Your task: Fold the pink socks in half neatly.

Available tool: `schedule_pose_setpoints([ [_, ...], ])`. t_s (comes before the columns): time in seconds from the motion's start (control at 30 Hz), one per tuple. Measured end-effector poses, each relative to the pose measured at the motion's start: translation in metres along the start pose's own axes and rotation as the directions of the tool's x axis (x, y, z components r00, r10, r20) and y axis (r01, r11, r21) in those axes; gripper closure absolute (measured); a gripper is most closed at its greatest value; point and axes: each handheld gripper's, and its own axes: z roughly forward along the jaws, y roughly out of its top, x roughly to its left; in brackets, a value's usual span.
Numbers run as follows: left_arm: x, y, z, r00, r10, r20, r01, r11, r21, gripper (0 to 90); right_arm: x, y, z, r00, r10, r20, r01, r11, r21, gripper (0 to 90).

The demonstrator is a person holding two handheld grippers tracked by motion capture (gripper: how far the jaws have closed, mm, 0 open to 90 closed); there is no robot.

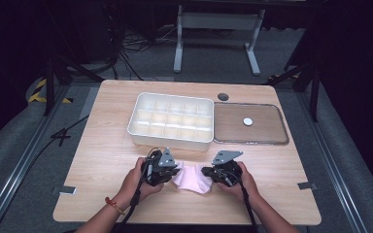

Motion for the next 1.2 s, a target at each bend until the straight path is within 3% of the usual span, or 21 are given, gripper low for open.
schedule_pose_setpoints([
  [0.7,-0.013,0.023,0.016,0.9963,0.078,0.037,-0.078,0.9967,0.018,81.9,-0.001,-0.001,0.001,1.0,-0.003,-0.006,0.003,1.0,-0.014,85.1],
  [0.87,-0.017,0.026,0.019,0.9941,0.106,0.024,-0.106,0.9938,0.031,81.2,-0.001,-0.001,0.001,1.0,-0.001,-0.008,0.0,1.0,-0.012,84.2],
  [1.2,-0.021,0.027,0.021,0.9936,0.106,0.037,-0.107,0.994,0.022,78.3,-0.003,0.0,-0.002,0.9999,-0.012,-0.004,0.011,1.0,-0.005,83.6],
])
